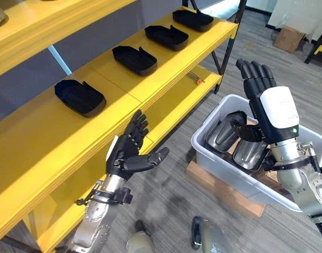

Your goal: Move parts from the plastic box to the shelf.

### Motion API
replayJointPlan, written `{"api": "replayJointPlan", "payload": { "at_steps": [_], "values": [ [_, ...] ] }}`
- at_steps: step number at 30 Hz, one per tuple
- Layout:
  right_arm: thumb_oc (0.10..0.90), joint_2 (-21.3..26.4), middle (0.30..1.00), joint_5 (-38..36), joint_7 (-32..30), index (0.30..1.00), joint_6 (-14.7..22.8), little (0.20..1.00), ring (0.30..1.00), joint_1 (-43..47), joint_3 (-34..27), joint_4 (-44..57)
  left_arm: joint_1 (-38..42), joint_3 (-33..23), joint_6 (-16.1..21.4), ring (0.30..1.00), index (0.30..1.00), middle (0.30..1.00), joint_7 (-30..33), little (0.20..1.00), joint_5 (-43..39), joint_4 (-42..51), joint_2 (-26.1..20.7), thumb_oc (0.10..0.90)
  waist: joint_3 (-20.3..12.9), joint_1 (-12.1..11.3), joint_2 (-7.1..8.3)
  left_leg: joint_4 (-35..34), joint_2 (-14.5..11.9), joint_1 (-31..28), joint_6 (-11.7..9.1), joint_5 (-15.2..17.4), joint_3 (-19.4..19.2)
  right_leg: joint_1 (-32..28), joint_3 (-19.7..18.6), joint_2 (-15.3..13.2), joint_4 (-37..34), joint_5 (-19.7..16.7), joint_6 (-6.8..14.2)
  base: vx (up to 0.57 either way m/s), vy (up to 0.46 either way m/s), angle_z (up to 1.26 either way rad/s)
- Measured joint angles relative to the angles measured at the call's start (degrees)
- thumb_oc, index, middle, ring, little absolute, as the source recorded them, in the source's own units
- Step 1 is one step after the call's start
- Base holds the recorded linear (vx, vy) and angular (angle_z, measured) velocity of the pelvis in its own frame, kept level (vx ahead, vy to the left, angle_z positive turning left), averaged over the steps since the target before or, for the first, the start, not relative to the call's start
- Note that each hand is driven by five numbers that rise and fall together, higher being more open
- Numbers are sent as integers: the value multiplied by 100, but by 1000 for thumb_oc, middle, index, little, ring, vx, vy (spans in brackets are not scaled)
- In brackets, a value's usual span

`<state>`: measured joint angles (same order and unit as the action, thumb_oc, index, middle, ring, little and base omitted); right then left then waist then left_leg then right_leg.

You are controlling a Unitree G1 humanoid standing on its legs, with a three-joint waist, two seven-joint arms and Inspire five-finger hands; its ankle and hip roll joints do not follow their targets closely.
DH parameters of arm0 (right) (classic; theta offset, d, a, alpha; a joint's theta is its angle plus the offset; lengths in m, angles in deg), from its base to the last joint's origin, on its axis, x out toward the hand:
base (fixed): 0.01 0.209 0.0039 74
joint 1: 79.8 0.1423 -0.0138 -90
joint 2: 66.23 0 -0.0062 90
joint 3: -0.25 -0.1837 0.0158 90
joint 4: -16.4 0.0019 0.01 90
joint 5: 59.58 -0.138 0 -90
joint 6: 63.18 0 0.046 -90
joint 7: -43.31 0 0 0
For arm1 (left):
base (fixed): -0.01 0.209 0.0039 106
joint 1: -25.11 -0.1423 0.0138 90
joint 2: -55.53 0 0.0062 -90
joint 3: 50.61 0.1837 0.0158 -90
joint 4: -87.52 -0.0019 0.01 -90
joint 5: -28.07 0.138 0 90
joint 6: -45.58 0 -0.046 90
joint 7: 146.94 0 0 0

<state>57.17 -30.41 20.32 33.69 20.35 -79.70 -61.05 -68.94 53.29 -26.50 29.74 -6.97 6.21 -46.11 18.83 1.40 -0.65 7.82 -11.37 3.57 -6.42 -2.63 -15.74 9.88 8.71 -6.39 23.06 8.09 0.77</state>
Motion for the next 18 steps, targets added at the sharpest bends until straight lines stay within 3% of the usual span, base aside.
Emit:
{"api": "replayJointPlan", "payload": {
  "at_steps": [2, 3, 4, 5, 7, 8, 9, 10, 11, 15, 17, 18],
  "values": [
    [900, -160, 1000, 15, 27, 1000, 104, 1000, 1000, 7, 56, -8, 6, -2, 1, 1000, 1000, 1000, -13, 1000, 68, -21, -19, 900, 8, -40, 8, 287, 4, 35, 25, 47, 118, -188, -162, 59, -393, -154, 5, 310, 126, -12],
    [900, -254, 1000, 16, 28, 1000, 143, 1000, 1000, 17, 99, -31, 15, -3, 1, 1000, 1000, 1000, -41, 1000, 114, -45, -38, 900, 34, -108, 52, 786, -22, 223, 74, 77, 275, -309, -249, 68, -577, -225, -33, 267, 148, -70],
    [900, -341, 1000, 20, 93, 1000, 234, 1000, 1000, 112, 295, -64, -121, 5, 49, 1000, 1000, 1000, -82, 1000, 225, -27, -47, 900, 37, -377, 129, 1110, 232, 532, 44, 521, 1002, -503, -675, 45, -977, -491, -35, 232, 162, -110],
    [900, -333, 1000, 32, 137, 1000, 368, 1000, 1000, 161, 302, -54, -183, 32, 83, 1000, 1000, 1000, -115, 1000, 236, 6, -49, 900, 28, -503, 110, 695, 376, 418, 95, 519, 1171, -479, -775, 12, -1082, -528, -67, 183, 141, -129],
    [900, -328, 1000, 69, 174, 1000, 483, 1000, 1000, 281, 296, 72, -174, 117, 91, 1000, 1000, 1000, -154, 1000, 221, 56, -40, 900, 4, -481, -114, 75, 481, 387, 298, 443, 1024, -393, -801, 48, -1126, -523, 2, 160, 132, -92],
    [900, -356, 1000, 69, 183, 1000, 490, 1000, 1000, 284, 327, 127, -172, 122, 91, 1000, 1000, 1000, -162, 1000, 221, 45, -36, 900, 6, -510, -108, 84, 473, 344, 305, 353, 961, -390, -820, 28, -1177, -522, 78, 234, 186, -113],
    [900, -333, 1000, 119, 233, 1000, 541, 1000, 1000, 289, 364, 241, -157, 127, 89, 1000, 1000, 1000, -175, 1000, 205, 37, -53, 900, 8, -533, -96, 78, 393, 294, 341, 335, 658, -224, -591, -17, -572, -327, 172, 204, 172, -103],
    [900, -334, 1000, 116, 273, 1000, 536, 1000, 1000, 287, 393, 298, -149, 127, 89, 1000, 1000, 1000, -206, 1000, 195, 34, -108, 900, -22, -504, 21, 47, 450, 253, 396, 299, 525, -182, -353, -87, -153, -126, 142, 143, 135, -91],
    [900, -348, 1000, 109, 298, 1000, 544, 1000, 1000, 287, 394, 314, -132, 136, 91, 1000, 1000, 1000, -259, 1000, 199, 33, -201, 900, -68, -466, 266, 29, 592, 169, 467, 242, 329, -394, -107, -191, -126, 111, 149, 107, 100, -51],
    [900, -568, 1000, 27, 304, 1000, 412, 1000, 1000, 312, 388, 260, -111, 266, 152, 1000, 1000, 1000, -348, 1000, 280, -26, -173, 900, -89, -365, 354, 84, 557, 143, 581, 187, -65, -463, 17, -295, -669, -156, 291, 64, 17, -45],
    [900, -637, 1000, -56, 303, 1000, 328, 1000, 1000, 338, 487, 194, -113, 283, 169, 1000, 1000, 1000, -329, 1000, 435, -113, -178, 900, -90, -540, 365, 114, 427, 122, 604, 202, -429, -459, 587, -538, -761, -287, 110, -10, -152, -78],
    [900, -653, 1000, -55, 303, 1000, 310, 1000, 1000, 335, 515, 176, -110, 280, 172, 1000, 1000, 1000, -324, 1000, 435, -151, -186, 900, -90, -548, 371, 135, 396, 127, 604, 204, -478, -466, 636, -579, -798, -376, 170, 4, -191, -51]
  ]
}}
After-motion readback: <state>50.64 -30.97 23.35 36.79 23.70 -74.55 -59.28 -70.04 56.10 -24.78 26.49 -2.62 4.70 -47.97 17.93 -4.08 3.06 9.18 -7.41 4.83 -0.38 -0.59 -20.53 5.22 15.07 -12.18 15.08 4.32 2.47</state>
